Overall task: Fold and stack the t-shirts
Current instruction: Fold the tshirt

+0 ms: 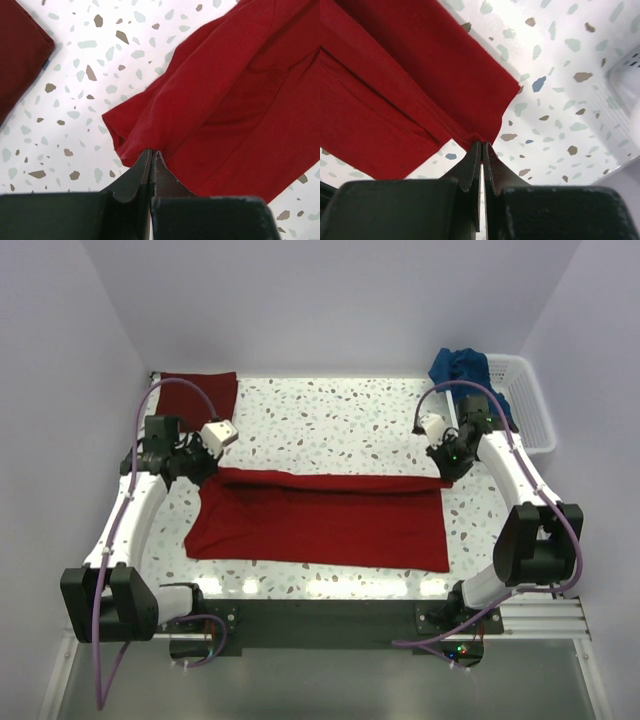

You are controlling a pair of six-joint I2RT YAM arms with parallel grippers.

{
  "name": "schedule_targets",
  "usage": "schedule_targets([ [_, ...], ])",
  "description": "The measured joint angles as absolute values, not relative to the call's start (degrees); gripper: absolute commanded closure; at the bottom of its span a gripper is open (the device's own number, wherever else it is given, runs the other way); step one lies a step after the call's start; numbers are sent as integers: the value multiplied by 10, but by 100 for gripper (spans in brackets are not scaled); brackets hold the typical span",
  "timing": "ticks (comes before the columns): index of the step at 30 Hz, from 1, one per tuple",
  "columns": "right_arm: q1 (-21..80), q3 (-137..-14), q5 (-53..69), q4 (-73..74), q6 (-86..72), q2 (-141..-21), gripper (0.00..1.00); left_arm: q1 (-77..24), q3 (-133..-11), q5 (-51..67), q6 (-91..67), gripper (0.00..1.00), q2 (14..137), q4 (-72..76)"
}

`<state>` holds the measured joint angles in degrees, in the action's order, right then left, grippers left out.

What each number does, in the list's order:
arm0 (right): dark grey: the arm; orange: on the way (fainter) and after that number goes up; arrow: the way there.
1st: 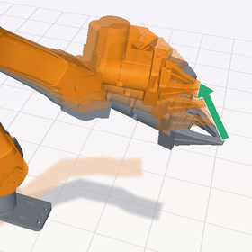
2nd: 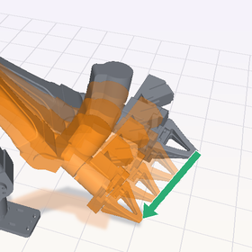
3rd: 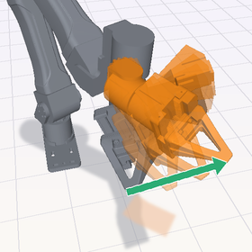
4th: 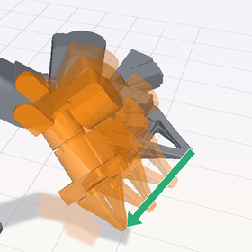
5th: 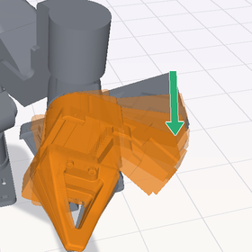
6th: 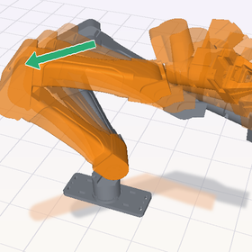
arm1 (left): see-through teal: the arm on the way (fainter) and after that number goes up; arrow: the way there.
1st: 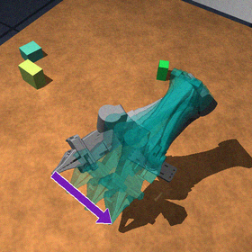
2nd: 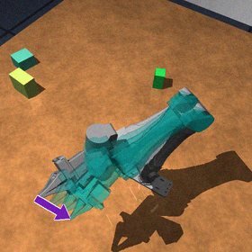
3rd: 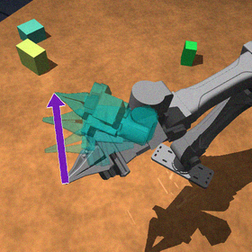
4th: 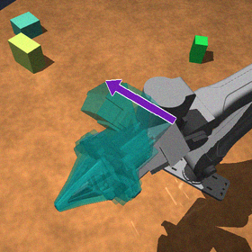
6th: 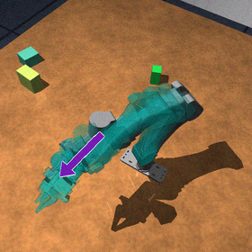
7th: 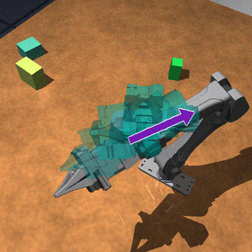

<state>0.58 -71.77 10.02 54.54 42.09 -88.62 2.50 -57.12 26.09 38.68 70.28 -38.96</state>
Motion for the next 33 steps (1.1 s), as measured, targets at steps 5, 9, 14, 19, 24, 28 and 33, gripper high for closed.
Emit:
schedule_targets([
  [5,6,-747,100,546,421,-887,100,25,-595,259,386,100,705,-391],
  [9,6,-752,100,547,422,-887,100,25,-610,257,387,100,705,-391],
  [14,6,-748,100,546,429,-885,100,25,-610,251,388,100,696,-399],
  [19,6,-714,97,543,441,-877,100,25,-585,248,405,100,671,-404],
  [24,6,-683,96,541,451,-876,100,25,-540,239,422,100,654,-415],
  [28,6,-656,96,531,457,-876,100,25,-503,234,431,100,646,-415],
  [33,6,-581,91,502,460,-875,100,25,-423,213,434,100,639,-404],
])
